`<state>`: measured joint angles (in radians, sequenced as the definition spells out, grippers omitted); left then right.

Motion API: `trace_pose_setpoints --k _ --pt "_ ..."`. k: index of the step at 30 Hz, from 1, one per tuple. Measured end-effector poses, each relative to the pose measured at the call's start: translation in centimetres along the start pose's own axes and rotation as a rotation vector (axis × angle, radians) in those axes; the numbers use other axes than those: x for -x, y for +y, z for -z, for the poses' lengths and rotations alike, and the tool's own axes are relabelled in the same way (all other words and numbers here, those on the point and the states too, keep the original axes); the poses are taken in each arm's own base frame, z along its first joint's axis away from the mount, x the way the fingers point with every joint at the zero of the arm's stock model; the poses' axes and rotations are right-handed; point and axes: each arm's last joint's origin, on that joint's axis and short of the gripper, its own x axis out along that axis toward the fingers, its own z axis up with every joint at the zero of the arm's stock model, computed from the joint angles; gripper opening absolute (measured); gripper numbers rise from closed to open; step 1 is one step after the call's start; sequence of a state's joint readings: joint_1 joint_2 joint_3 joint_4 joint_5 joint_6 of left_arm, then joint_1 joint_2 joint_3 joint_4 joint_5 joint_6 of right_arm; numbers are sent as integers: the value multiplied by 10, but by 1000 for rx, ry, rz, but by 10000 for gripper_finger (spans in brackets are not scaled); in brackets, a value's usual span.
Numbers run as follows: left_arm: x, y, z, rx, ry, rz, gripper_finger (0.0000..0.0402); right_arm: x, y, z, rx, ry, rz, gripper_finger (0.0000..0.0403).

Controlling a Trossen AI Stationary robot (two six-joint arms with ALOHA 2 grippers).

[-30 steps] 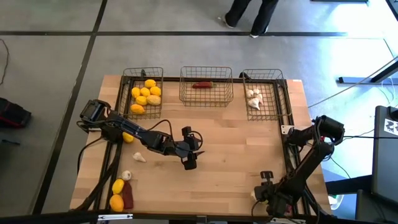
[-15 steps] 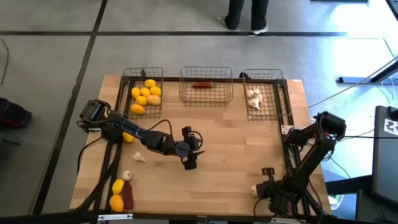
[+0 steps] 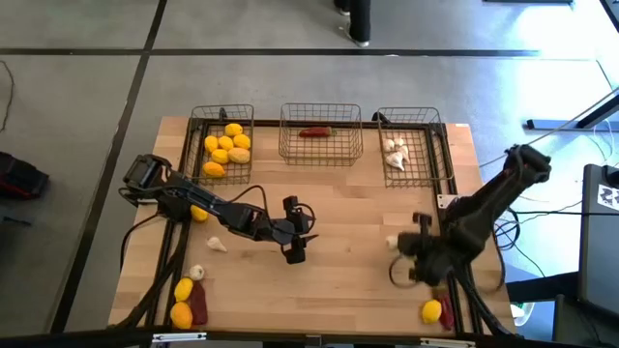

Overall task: Sort produce into baskets
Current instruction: Put the white garlic into the right gold wire basket

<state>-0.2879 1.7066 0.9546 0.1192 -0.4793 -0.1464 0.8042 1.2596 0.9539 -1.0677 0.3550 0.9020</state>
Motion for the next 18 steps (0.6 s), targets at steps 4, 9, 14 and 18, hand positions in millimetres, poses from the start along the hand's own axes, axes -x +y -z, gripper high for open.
trace_pose_setpoints --k 4,9,14,18 --pt "7 3 -5 -16 -12 8 219 16 -35 -11 -77 -76 28 4" --pt "21 10 -14 -31 -19 12 219 33 -76 -18 -170 -177 62 5" --pt "32 23 -20 -27 -1 7 219 45 -113 -20 -260 -248 115 5" --pt "32 35 -23 -7 1 -21 219 47 -140 -23 -325 -257 209 5"
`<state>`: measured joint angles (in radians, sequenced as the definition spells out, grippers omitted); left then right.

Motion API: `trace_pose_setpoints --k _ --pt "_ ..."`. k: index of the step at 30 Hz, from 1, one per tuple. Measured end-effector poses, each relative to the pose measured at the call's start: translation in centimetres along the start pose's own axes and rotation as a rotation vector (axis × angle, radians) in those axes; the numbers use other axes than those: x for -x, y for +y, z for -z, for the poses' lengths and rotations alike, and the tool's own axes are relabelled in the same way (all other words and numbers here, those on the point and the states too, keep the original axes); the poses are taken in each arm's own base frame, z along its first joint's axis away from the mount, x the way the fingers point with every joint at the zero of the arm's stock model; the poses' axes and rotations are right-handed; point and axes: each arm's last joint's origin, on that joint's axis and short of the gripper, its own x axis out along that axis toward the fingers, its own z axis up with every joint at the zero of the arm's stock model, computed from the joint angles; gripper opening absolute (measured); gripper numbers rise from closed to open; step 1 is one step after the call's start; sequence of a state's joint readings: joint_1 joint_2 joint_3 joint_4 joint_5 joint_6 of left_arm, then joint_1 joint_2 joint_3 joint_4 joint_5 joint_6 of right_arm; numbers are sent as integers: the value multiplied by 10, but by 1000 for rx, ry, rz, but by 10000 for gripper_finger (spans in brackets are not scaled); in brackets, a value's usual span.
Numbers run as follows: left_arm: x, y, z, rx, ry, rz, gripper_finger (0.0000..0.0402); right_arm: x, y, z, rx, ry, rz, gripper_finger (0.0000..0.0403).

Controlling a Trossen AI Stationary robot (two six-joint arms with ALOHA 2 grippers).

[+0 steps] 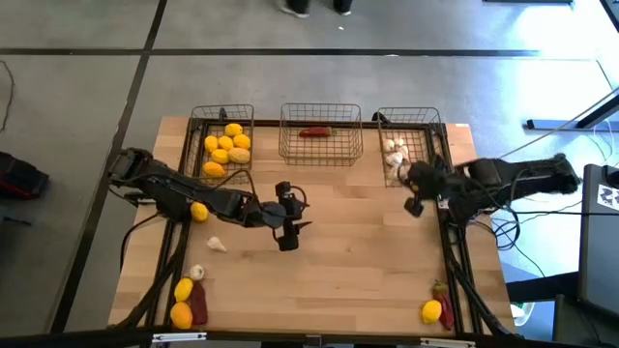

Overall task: Sort produce into baskets
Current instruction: Put the white garlic into the right gold wire basket

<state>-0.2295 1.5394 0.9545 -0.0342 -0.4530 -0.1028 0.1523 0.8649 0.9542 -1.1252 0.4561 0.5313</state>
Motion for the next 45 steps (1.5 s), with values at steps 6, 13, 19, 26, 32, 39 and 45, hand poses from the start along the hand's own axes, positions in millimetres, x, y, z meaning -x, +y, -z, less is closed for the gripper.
trace_pose_setpoints --k 6,13,19,26,32,39,45 --pt "-5 12 0 56 14 -34 219 -18 -36 -16 -46 59 141 5" --pt "-7 14 1 71 20 -43 219 -46 -78 -30 -99 160 202 5" --pt "-6 14 0 72 19 -43 219 -76 -109 -37 -160 241 196 5" --pt "-6 14 1 72 20 -42 219 -114 -141 -35 -219 359 177 5" --pt "-6 14 1 72 20 -42 219 -133 -156 -28 -263 441 167 5" --pt "-6 14 1 73 20 -43 219 -141 -160 -26 -267 471 171 15" --pt "-7 14 1 72 21 -43 219 -144 -160 -25 -263 485 183 87"
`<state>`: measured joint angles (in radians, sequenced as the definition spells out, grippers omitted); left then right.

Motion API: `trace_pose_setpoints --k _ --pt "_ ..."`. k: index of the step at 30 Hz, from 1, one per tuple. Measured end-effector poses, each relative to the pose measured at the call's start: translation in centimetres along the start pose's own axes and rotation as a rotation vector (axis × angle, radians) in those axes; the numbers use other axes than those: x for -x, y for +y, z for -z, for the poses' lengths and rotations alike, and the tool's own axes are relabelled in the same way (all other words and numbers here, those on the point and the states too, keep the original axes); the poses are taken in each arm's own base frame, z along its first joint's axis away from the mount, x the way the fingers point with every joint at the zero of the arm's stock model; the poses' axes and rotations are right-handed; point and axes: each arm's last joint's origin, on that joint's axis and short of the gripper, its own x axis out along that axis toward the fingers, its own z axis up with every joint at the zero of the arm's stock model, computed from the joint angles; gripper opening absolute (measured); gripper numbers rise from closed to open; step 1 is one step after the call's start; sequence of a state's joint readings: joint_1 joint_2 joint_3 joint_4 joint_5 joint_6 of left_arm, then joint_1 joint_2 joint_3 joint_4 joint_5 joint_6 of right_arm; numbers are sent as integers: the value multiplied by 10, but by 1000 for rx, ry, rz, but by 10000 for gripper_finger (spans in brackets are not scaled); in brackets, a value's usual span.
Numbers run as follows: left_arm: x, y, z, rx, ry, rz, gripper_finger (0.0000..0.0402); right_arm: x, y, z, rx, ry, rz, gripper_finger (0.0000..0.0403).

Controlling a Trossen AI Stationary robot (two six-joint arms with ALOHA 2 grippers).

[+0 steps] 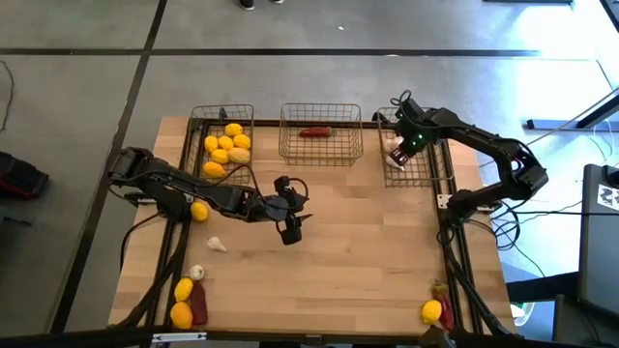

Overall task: Sort produce into baskets
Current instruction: Put the white garlic into the right gold wire basket

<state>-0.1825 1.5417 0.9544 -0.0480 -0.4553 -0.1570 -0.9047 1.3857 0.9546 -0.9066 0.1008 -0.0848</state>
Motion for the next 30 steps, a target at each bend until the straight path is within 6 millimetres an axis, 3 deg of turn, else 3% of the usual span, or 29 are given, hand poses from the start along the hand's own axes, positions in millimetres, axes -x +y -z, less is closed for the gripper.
trace_pose_setpoints --k 6,13,17,24,30 --pt "0 0 0 0 0 0 219 0 0 -1 9 -9 11 146" --pt "0 0 0 0 1 0 219 7 -1 -5 32 -30 23 160" --pt "0 0 0 0 0 0 219 32 1 -8 47 -72 10 160" --pt "0 0 0 -1 1 -1 219 94 19 -8 127 -316 -13 160" --pt "0 0 -1 4 -9 1 219 125 43 1 246 -512 -68 160"
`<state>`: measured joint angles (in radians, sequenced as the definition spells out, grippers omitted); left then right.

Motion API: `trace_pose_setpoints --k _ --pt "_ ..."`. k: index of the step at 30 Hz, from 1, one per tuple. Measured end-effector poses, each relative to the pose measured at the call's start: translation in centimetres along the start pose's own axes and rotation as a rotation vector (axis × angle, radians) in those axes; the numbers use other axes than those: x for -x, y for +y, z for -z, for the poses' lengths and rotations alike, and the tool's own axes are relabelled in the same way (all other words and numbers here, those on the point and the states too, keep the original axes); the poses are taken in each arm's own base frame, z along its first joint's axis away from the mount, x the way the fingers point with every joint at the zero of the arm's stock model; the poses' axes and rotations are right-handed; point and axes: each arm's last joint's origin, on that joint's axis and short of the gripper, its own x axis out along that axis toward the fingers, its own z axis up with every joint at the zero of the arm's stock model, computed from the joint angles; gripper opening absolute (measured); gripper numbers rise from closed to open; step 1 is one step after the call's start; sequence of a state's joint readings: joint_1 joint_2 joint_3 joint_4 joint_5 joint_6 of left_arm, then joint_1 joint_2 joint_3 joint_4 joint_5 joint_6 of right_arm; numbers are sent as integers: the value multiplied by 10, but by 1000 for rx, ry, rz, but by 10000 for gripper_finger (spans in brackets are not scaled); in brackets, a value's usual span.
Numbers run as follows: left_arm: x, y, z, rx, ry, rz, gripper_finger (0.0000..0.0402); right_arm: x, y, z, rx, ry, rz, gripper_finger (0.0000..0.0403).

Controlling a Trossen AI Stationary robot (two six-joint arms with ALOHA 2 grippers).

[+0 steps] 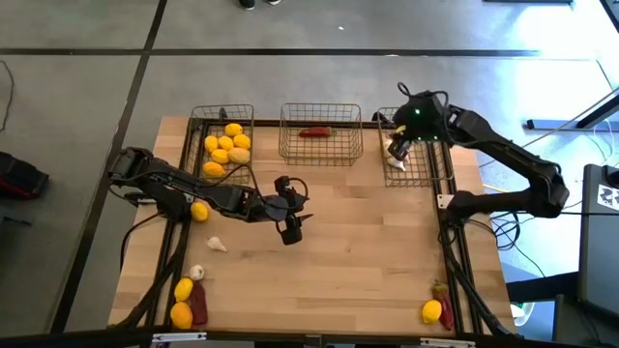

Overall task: Sort produce into baskets
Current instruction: Put the white garlic into the right gold wire basket

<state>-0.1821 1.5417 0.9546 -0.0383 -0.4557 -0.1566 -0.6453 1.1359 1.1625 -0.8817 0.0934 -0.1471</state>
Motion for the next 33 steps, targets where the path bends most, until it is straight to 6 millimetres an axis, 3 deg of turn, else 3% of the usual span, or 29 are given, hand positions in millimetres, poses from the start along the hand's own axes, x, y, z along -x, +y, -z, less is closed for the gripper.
trace_pose_setpoints --k 9,18,26,33 --pt "1 2 -1 -2 2 -9 219 24 48 -3 137 -115 -154 160" --pt "57 -1 2 -30 100 51 219 40 94 4 253 -141 -319 160" --pt "86 -12 31 -42 348 80 219 53 121 7 316 -204 -425 160" --pt "101 -20 56 26 598 71 219 57 127 10 337 -206 -453 160"
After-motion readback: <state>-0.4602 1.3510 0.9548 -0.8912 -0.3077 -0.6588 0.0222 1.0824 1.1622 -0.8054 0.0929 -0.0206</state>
